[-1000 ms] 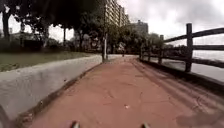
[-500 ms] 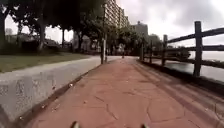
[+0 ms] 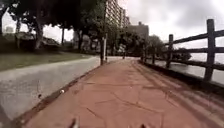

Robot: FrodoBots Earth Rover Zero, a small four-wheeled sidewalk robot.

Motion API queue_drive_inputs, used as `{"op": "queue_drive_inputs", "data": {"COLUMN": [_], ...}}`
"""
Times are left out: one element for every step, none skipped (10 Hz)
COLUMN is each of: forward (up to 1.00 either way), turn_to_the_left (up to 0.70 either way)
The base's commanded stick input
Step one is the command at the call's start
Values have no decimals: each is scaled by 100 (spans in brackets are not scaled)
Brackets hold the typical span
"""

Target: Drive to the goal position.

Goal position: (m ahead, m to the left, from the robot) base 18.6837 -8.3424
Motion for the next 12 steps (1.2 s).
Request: {"op": "queue_drive_inputs", "data": {"forward": [70,70,70,70,70,70,70,70,70,70,70,70], "turn_to_the_left": [0,0,0,0,0,0,0,0,0,0,0,-14]}}
